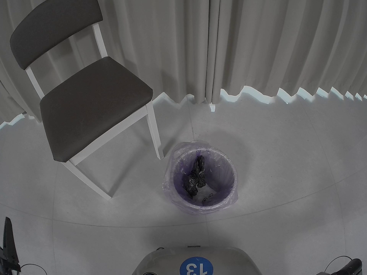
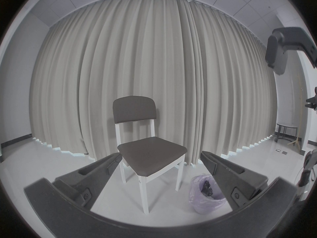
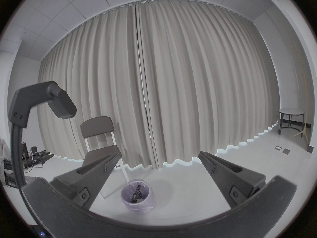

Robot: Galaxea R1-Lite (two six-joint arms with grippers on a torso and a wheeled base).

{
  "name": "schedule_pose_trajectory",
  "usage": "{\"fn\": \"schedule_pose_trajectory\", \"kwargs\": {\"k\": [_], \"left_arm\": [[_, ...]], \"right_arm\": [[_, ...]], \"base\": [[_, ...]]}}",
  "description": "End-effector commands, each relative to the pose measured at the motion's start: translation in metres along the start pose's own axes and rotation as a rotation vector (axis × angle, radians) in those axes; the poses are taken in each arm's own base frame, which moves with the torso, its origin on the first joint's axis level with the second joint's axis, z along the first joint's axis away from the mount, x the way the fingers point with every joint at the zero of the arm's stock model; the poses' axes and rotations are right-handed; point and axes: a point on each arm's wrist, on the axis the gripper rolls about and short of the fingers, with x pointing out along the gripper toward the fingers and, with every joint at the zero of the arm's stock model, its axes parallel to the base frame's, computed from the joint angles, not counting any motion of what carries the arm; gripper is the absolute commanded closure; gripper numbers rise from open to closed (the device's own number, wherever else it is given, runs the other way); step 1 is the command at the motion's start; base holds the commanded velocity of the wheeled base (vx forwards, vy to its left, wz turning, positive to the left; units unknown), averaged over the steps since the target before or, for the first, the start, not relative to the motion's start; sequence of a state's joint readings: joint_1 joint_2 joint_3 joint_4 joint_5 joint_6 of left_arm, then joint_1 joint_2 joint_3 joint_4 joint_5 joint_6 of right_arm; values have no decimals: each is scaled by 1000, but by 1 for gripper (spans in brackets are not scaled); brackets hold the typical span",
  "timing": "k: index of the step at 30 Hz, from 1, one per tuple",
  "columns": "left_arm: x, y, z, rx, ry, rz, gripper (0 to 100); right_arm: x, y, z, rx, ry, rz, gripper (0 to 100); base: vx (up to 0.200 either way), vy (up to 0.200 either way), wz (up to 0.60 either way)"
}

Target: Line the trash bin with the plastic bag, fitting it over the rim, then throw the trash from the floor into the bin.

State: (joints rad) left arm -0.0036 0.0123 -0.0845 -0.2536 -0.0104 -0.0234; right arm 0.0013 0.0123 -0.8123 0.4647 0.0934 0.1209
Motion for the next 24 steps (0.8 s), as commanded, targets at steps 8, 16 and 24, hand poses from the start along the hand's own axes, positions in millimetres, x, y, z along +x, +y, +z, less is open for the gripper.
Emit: {"fn": "schedule_pose_trajectory", "kwargs": {"k": [8, 16, 24], "left_arm": [[-4, 3, -45, -4, 272, 108, 0], [-5, 1, -50, 2, 333, 20, 0], [-5, 2, -50, -9, 326, 35, 0]], "right_arm": [[39, -9, -43, -34, -67, -13, 0], [44, -12, -57, -31, -17, -55, 0], [51, -16, -82, -29, 69, -68, 0]], "base": [[0, 0, 0], [0, 0, 0], [0, 0, 0]]}}
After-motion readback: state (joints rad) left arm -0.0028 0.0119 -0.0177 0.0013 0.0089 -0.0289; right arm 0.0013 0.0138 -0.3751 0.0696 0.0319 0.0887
